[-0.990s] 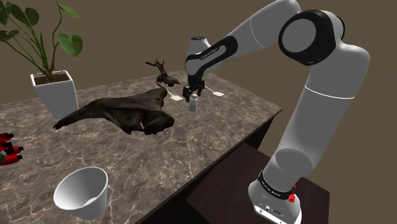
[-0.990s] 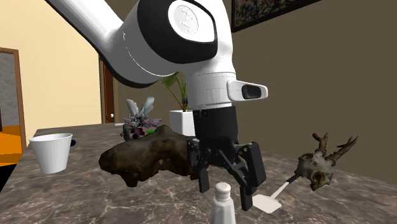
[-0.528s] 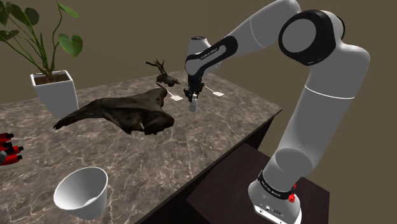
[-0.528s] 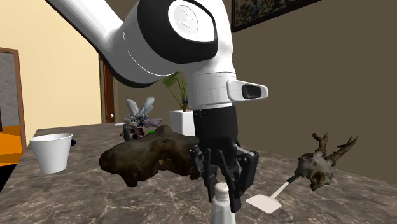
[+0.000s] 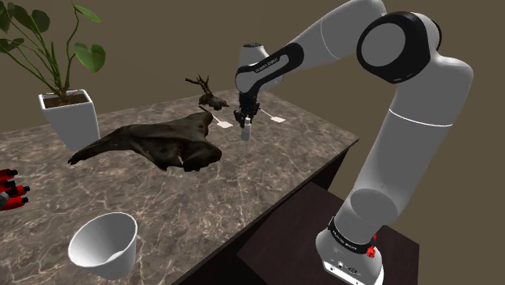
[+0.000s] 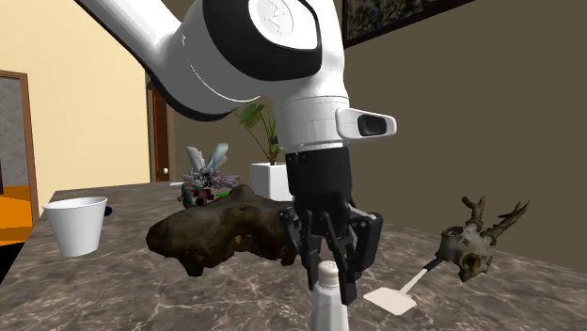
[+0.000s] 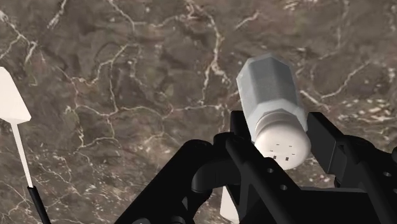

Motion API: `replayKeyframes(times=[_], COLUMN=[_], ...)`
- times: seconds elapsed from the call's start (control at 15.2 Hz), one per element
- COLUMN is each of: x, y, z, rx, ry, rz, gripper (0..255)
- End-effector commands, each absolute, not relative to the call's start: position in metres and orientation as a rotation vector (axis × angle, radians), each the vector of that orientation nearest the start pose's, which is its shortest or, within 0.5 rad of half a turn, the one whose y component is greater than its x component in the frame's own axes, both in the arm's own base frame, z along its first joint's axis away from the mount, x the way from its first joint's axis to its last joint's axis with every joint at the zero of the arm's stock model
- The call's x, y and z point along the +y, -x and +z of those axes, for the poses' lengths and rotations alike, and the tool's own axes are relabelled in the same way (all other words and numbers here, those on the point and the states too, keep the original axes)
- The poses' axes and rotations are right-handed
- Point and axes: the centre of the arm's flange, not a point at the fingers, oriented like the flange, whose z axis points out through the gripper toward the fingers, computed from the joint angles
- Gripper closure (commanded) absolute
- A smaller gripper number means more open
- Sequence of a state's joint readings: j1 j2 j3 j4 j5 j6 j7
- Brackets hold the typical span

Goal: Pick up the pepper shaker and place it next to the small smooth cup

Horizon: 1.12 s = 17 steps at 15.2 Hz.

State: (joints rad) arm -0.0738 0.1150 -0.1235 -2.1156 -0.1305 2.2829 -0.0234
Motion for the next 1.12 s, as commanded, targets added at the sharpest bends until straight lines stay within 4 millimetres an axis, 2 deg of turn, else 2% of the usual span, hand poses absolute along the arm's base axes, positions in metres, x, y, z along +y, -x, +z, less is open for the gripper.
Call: replayKeyframes(times=[0.0,1.06], x=[-0.113,-0.113], y=[-0.554,-0.554], z=[0.376,0.460], rx=[0.147,0.147], ry=[3.258,3.258], rz=[-0.064,-0.064], gripper=[255,255])
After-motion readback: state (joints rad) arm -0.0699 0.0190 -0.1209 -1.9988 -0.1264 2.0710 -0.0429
